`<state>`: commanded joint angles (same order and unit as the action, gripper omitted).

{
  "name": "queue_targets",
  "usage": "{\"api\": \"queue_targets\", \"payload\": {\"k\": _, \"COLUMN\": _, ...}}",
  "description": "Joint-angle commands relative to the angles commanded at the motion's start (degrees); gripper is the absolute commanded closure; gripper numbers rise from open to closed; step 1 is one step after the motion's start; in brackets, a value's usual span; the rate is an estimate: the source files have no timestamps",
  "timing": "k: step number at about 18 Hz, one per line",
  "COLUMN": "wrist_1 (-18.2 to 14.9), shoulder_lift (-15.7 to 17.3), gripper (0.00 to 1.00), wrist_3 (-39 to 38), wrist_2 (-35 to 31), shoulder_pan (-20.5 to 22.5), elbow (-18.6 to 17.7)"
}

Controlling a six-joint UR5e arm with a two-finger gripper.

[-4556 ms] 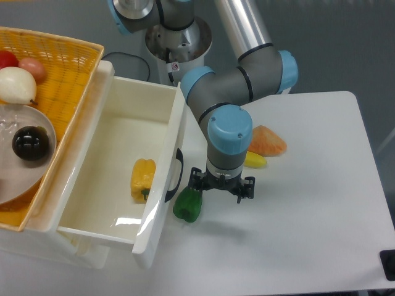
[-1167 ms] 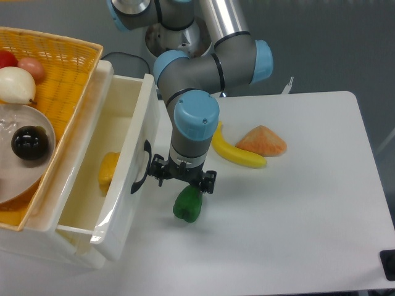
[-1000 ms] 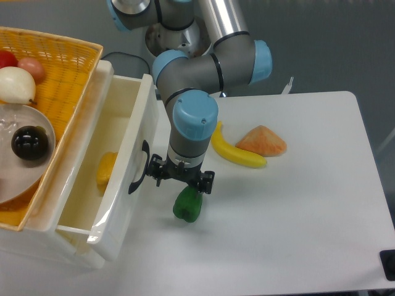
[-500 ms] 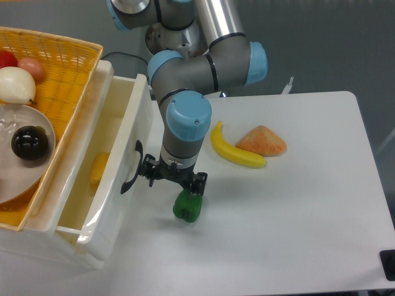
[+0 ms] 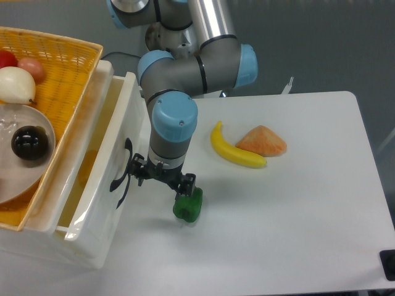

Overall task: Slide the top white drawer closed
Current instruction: 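Push the drawer front with the gripper, sliding the drawer into the cabinet, then hold the gripper against the closed drawer front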

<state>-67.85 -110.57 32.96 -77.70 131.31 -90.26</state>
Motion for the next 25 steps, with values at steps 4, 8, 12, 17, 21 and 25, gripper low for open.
{"api": "queue_targets", "payload": {"k": 4, "wrist_1": -0.09, "shoulder_lift": 0.17, "gripper": 0.0, "wrist_3": 0.0, "wrist_2": 0.62, "shoulder_pan": -0.79, "elbow": -0.09}}
{"api": "queue_targets", "payload": {"k": 8, "wrist_1": -0.79, "shoulder_lift": 0.18, "gripper": 0.0, "wrist_3": 0.09, "wrist_2": 0.88, "shoulder_pan": -0.79, "elbow": 0.0}}
{"api": "queue_targets", "payload": {"k": 12, "wrist_1": -0.79, "shoulder_lift": 0.18, "gripper": 0.0, "wrist_3": 0.17, "wrist_2": 1.76, "shoulder_pan": -0.79, "elbow": 0.09}}
{"api": "queue_targets", "payload": {"k": 17, "wrist_1": -0.79, "shoulder_lift": 0.35, "gripper": 0.0, "wrist_3": 0.18, "wrist_2": 1.76, "shoulder_pan": -0.97, "elbow": 0.09}}
{"api": "queue_targets", "payload": {"k": 21, "wrist_1": -0.79, "shoulder_lift": 0.44, "gripper": 0.0, "wrist_3": 0.18, "wrist_2": 1.76, "shoulder_pan": -1.06, "elbow": 0.09}}
{"api": "queue_targets", "payload": {"k": 25, "wrist_1": -0.7, "shoulder_lift": 0.35, "gripper": 0.0, "wrist_3": 0.7, "wrist_2": 1.76, "shoulder_pan": 0.26, "elbow": 1.23}}
